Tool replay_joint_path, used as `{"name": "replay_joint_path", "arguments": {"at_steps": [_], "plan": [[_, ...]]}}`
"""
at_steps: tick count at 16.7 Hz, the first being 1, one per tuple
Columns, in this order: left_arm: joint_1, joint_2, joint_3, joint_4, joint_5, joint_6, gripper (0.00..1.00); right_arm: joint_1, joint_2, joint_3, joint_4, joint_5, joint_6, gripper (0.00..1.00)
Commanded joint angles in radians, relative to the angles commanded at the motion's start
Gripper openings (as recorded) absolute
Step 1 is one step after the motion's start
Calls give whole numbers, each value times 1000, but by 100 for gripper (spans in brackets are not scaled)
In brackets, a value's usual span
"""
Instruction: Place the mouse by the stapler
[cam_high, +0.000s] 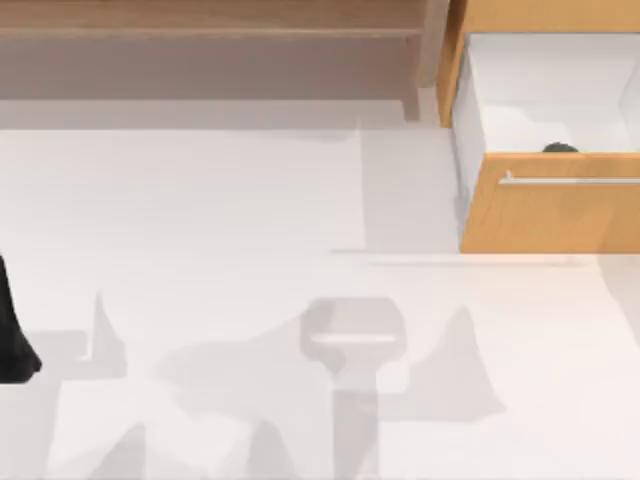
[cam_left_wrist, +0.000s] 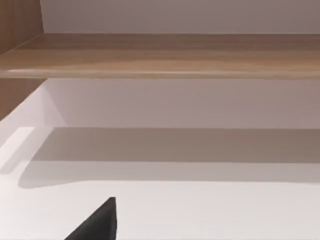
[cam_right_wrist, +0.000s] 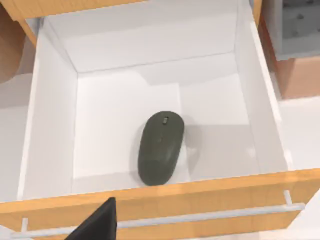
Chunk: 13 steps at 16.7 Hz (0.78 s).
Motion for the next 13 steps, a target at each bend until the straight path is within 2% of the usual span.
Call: {"name": "replay_joint_path", "arguments": {"at_steps": [7, 13], "plan": [[0, 0, 0, 0, 0, 0, 100, 53, 727, 621, -348, 18, 114, 100], [0, 0, 0, 0, 0, 0, 100, 69, 1174, 993, -570, 15, 223, 100]]}}
